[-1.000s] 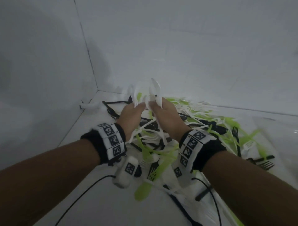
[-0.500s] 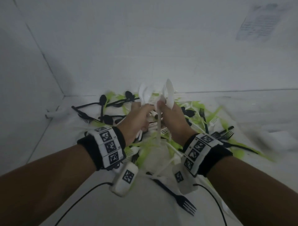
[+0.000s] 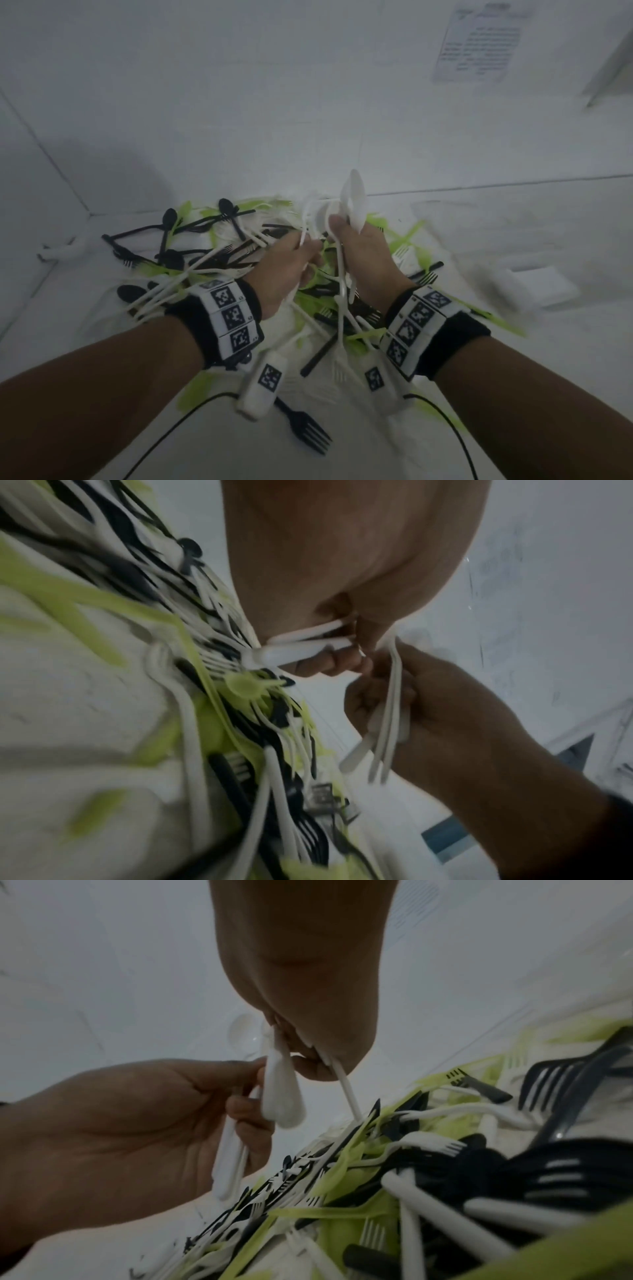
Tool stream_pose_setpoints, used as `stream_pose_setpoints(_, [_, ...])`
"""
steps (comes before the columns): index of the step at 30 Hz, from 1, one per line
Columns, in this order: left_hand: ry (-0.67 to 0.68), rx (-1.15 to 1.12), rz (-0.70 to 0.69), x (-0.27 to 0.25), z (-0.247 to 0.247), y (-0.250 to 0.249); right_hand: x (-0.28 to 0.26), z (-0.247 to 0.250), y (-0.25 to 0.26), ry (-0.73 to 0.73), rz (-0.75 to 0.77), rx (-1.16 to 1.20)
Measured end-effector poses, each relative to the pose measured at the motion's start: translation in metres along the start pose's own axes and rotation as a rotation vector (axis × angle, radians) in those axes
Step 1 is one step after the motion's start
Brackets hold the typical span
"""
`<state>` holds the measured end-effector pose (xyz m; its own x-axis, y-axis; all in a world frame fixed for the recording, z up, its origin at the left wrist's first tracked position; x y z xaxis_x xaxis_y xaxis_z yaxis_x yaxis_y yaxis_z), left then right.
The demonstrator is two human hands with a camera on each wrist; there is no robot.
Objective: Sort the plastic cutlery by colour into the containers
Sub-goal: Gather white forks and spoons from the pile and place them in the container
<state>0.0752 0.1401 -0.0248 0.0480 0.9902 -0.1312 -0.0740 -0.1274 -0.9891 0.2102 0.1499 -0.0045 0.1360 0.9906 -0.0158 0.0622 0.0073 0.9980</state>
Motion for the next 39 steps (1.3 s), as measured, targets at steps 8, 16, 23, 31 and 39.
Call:
stream_pose_setpoints(8, [0.06,0.166,-0.041,-0.022,-0.086,-0.009,-0.002,0.047,-0.018,0.134,-0.092,0.135])
stream_pose_setpoints(16, [-0.058,0.192,0.033,-0.031,-0.099,0.008,0.007,0.112,-0.021,-0.017,-0.09,0.067])
stream_pose_setpoints(23, [0.194,0.482,-0.014,-0.035,-0.119,0.007,-0.001,0.103,-0.028,0.012,-0.11,0.097])
stream_pose_setpoints(31, [0.23,0.599,-0.043,-0.04,-0.094,0.003,-0.016,0.066,-0.032,0.143,-0.205,0.213])
stream_pose_setpoints(39, [0.087,0.242,0.018,-0.029,-0.043,-0.016,-0.018,0.042,-0.027,0.246,-0.223,0.362])
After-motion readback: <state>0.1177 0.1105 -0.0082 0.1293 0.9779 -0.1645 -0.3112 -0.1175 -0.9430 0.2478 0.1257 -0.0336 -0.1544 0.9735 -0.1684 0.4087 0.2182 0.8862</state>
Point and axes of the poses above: each hand's wrist, its own x-axis towards the middle knuckle, its own z-axis out of the back of the hand, y = z × x, the point moved 10 cm from there along x, towards the middle knuckle, and after that the axes turned 5 degrees about -y, right-handed, at the moved point
